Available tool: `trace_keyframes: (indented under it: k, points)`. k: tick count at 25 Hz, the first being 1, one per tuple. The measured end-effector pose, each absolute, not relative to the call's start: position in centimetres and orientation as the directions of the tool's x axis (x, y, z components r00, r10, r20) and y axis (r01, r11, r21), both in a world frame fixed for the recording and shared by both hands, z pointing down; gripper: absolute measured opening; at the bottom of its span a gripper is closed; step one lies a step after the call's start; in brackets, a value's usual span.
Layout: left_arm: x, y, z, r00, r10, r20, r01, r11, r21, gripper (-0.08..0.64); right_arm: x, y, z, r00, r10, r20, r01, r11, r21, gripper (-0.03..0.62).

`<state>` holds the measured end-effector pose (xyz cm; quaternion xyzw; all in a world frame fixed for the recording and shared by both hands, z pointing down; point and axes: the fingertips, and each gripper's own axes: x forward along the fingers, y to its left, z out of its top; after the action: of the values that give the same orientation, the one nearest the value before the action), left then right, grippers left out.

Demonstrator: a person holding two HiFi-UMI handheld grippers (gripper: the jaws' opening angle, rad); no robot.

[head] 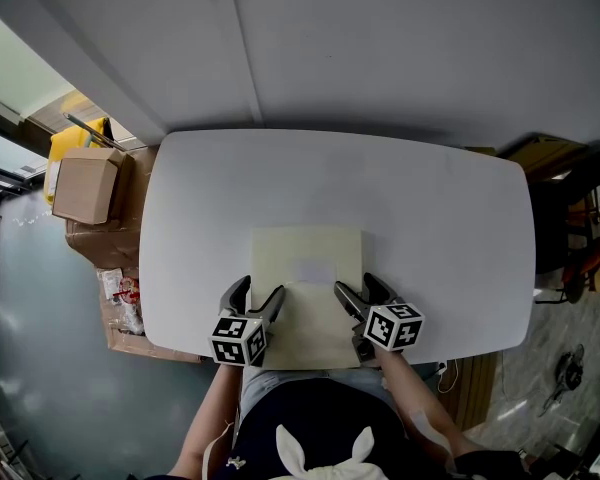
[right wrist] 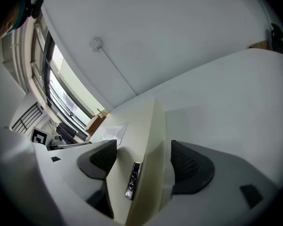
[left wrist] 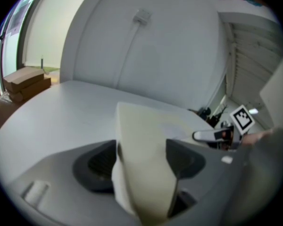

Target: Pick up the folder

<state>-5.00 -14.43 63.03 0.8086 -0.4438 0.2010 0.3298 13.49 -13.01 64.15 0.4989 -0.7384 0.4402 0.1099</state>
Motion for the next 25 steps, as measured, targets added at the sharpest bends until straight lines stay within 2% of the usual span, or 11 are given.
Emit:
trace_keyframes:
  k: [9, 25]
  points:
    - [-5.0, -14.5, 63.3, 0.549, -0.571, 0.610, -0.836, -0.381, 0.395, 0.313, 13.3, -12.9, 64.7, -0.534, -0.618, 0.578, -0.778, 0.091, -0.622, 0.317]
    - [-5.1, -14.7, 64.1, 0.609, -0.527, 0.593, -0.790, -0.341, 0.509, 0.330, 12.8, -13.1, 64.9, -0.569, -0.602, 0.560, -0.741, 0.079, -0.667, 0.316]
